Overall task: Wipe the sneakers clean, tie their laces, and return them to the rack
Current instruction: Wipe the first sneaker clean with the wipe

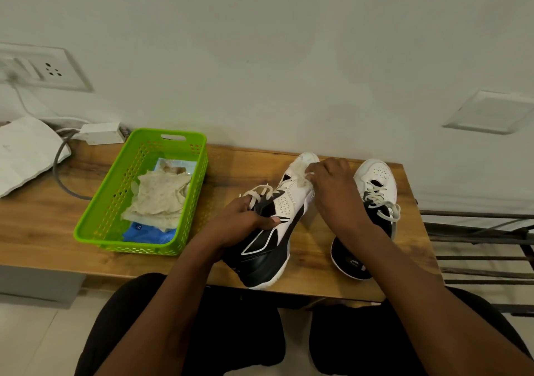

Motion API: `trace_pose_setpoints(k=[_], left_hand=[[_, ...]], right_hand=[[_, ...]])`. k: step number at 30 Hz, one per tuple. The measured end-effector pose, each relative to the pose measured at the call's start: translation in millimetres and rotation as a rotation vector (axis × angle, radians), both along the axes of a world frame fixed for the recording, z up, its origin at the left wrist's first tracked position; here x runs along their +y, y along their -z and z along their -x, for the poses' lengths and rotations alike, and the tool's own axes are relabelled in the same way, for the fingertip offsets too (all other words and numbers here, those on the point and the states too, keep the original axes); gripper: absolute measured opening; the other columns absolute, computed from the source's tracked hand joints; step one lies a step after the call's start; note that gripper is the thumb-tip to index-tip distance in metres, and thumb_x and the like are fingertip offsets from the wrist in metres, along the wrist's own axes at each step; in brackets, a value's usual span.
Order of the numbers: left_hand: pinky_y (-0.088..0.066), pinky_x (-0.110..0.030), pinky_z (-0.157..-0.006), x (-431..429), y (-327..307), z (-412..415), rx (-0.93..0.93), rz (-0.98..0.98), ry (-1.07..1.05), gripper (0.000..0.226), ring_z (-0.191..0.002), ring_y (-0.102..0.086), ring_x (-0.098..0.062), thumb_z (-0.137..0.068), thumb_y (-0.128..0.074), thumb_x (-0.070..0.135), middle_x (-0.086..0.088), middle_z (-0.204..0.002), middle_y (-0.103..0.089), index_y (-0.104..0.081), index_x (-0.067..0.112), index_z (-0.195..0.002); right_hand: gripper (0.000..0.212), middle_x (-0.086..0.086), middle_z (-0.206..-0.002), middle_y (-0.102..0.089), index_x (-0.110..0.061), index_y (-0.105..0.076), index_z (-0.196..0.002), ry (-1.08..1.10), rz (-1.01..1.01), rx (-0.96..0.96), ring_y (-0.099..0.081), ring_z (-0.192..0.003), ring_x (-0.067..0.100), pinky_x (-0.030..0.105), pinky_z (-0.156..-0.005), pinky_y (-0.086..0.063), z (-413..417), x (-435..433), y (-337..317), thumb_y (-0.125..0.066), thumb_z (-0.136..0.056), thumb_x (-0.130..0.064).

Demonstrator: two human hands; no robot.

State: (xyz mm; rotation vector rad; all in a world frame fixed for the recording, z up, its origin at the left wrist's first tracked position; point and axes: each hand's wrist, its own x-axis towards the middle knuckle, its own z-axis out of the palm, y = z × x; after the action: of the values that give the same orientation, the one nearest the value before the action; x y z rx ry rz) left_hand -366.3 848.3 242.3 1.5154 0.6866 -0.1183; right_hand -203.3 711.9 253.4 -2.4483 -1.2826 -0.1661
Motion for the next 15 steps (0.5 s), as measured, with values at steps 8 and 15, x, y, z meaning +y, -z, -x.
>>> trace_pose_setpoints(k=[8, 15], left_hand=[[-0.035, -0.028, -0.067, -5.2, -3.1, -8.1, 0.098, -0.596, -0.290, 0.023, -0.075, -0.053, -0.015, -0.100, -0.053, 0.040, 0.010, -0.070, -0.053, -0.060, 0.020, -0.093], [-0.033, -0.029, -0.052, -8.4, -0.8, -10.3, 0.073, -0.513, -0.386, 0.042, -0.058, -0.051, -0.013, -0.100, -0.053, 0.038, -0.004, -0.061, -0.054, -0.058, 0.007, -0.071]], right_hand=[[0.030, 0.014, -0.114, -0.067, -0.007, -0.064, -0.122, -0.112, -0.118, 0.241, -0.061, -0.103, 0.031, 0.047, -0.087, -0.051, 47.3, -11.1, 16.8, -0.058, -0.093, -0.009], [0.028, 0.009, -0.105, -0.061, -0.011, -0.066, -0.117, -0.076, -0.136, 0.264, -0.059, -0.093, 0.023, 0.037, -0.081, -0.051, 38.2, -3.0, 5.1, -0.067, -0.090, -0.018]])
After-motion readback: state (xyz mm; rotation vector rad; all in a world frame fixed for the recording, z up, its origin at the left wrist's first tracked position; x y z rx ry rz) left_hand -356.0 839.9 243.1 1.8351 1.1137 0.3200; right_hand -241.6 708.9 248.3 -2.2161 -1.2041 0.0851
